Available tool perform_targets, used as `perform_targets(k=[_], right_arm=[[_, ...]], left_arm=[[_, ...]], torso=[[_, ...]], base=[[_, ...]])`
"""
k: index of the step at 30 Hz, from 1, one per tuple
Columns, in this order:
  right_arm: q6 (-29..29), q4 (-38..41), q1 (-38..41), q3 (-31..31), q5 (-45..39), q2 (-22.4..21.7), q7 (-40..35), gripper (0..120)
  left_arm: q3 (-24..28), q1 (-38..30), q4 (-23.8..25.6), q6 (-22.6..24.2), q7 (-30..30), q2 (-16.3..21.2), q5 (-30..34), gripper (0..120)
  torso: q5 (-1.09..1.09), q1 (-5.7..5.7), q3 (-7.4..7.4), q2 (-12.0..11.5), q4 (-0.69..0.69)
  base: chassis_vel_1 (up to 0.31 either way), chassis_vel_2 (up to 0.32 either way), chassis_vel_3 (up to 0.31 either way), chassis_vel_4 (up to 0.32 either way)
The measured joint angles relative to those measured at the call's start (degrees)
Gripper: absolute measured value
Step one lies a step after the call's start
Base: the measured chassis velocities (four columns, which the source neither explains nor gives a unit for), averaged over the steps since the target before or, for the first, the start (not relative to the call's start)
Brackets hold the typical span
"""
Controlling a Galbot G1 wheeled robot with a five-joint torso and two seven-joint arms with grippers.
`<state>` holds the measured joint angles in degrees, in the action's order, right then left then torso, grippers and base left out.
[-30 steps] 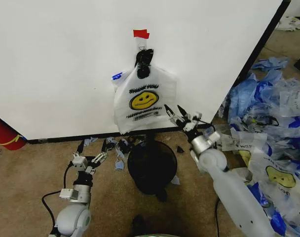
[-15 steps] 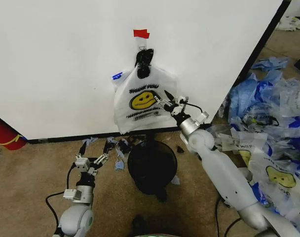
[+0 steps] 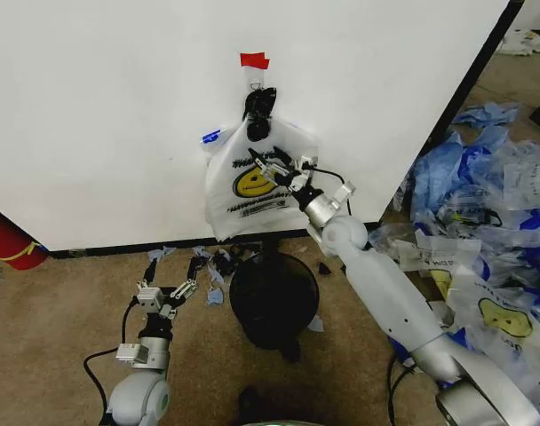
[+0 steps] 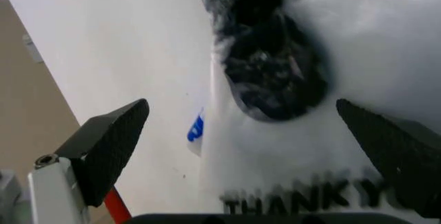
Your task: Pick up the garbage bag from the wall and place it over the trash bin.
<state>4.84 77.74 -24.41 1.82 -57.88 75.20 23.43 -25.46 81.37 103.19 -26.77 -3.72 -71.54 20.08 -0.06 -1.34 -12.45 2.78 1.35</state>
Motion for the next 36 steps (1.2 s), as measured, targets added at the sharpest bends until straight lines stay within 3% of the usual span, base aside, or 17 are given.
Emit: perform_targets(k=[18,22,26,36], right_arm=[[0.09,-1.03,1.96,0.70,-0.04,0.83,0.06,100],[0.10,-1.60,2.28,0.74,0.11,1.37,0.06,94],[0.14,-2.23,2.31,0.87,0.32,2.13,0.32,80],[0.25,-2.04,1.35,0.47,0.68,1.98,0.77,78]], left_arm=[[0.06,-0.06,-0.59,-0.69,-0.01,0.00,-0.12,100],[0.05,-0.08,-0.87,-0.88,-0.01,-0.03,-0.12,100],[-0.09,-0.06,-0.96,-1.00,-0.01,-0.02,-0.07,100],[-0.13,-0.34,-1.20,-1.05,-0.05,-0.10,-0.03,100]], torso=[[0.00,0.00,0.00,0.00,0.01],[0.00,0.00,0.00,0.00,0.00],[0.00,0.00,0.00,0.00,0.00],[0.00,0.00,0.00,0.00,0.00]], base=[[0.000,0.000,0.000,0.000],[0.000,0.000,0.000,0.000],[0.000,0.000,0.000,0.000],[0.000,0.000,0.000,0.000]])
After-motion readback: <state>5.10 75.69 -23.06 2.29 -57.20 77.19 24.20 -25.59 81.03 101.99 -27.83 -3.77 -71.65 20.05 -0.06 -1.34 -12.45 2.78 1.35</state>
